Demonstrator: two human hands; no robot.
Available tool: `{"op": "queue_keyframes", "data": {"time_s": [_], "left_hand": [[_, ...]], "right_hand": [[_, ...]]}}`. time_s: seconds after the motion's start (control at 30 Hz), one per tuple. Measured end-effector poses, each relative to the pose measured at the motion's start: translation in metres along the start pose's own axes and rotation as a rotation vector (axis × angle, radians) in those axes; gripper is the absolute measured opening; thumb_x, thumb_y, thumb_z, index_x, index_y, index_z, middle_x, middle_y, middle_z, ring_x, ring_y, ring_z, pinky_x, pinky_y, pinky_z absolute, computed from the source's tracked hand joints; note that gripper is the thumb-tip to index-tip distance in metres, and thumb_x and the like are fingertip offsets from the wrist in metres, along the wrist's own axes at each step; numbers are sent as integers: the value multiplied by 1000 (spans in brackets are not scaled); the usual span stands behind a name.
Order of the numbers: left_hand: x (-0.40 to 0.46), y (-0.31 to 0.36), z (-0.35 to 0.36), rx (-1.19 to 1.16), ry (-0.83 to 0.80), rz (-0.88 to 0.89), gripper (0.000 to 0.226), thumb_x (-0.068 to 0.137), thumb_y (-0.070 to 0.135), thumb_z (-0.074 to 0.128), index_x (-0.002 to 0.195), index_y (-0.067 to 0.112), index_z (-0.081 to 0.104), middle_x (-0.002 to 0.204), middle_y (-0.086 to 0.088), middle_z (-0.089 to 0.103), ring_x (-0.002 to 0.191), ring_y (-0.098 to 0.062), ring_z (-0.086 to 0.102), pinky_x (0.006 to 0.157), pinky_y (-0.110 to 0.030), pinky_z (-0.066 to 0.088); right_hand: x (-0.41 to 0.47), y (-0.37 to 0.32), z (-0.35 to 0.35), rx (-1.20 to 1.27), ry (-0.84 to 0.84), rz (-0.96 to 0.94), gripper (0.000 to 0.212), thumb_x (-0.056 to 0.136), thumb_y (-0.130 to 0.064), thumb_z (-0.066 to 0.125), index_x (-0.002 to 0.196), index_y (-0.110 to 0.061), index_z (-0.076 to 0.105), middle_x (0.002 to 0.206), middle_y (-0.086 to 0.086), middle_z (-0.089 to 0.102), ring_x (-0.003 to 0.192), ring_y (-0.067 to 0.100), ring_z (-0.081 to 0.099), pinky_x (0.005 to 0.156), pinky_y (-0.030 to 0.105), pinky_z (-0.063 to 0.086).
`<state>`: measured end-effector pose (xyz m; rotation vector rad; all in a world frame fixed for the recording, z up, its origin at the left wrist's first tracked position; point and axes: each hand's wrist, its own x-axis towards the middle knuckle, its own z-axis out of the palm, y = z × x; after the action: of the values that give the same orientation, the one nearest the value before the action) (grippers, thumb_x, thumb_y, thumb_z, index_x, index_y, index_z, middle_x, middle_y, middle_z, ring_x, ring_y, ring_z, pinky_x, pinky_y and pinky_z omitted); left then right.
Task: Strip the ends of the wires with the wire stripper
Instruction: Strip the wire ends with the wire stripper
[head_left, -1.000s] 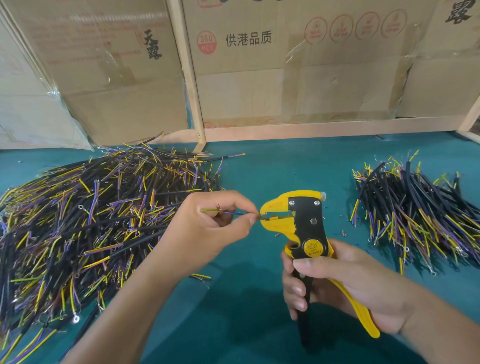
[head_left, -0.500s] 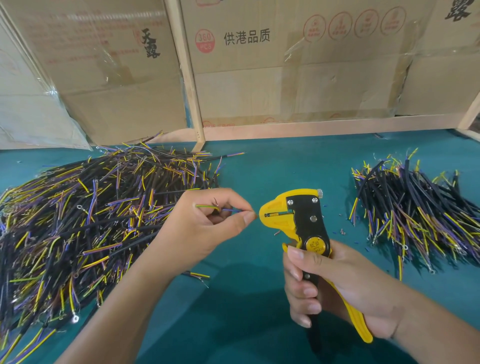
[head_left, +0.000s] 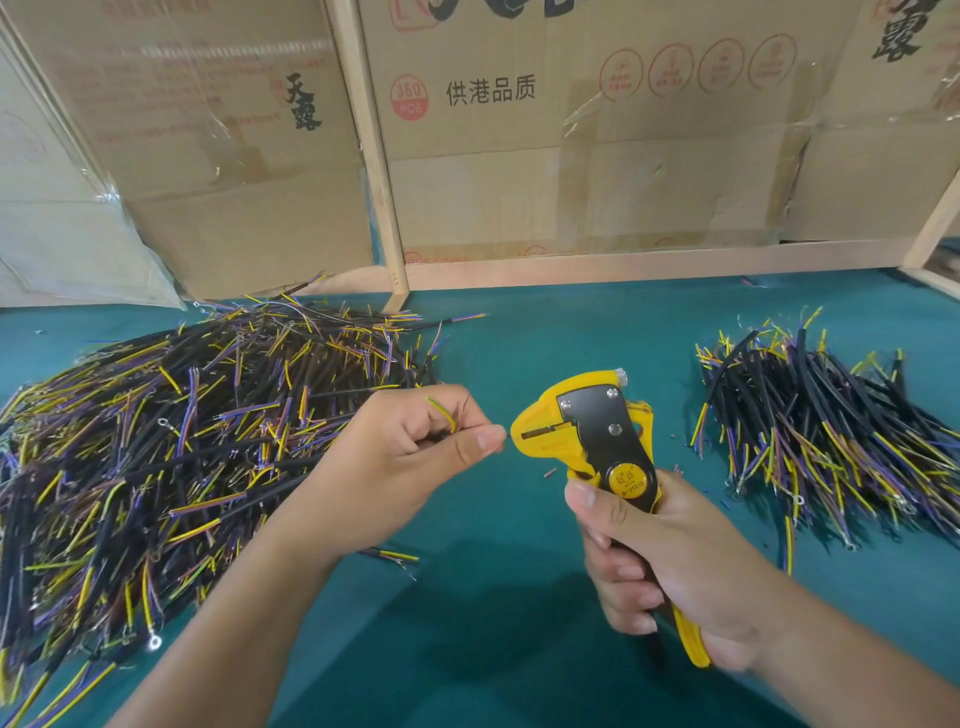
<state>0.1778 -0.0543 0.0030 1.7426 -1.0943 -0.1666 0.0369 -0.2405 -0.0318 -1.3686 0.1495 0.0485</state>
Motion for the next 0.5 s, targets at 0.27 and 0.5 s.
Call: {"op": "queue_keyframes", "data": {"time_s": [0.27, 0.5], "left_hand": [[0, -3, -2, 24, -5, 51, 29, 88, 46, 65, 76, 20, 64, 58, -7, 38, 51, -17, 26, 46, -21, 24], [-5, -17, -67, -88, 564, 45, 20, 89, 32, 68, 77, 17, 69, 53, 16, 55, 45, 3, 35, 44, -13, 29]], "right_hand": [[0, 0, 1, -91, 12, -58, 55, 73, -53, 76, 62, -15, 39, 52, 2, 33, 39, 17, 28, 42, 23, 33], [4, -25, -28, 267, 260, -147, 37, 79, -37, 69, 66, -14, 44, 53, 2, 28, 39, 15, 26, 39, 24, 31]]}}
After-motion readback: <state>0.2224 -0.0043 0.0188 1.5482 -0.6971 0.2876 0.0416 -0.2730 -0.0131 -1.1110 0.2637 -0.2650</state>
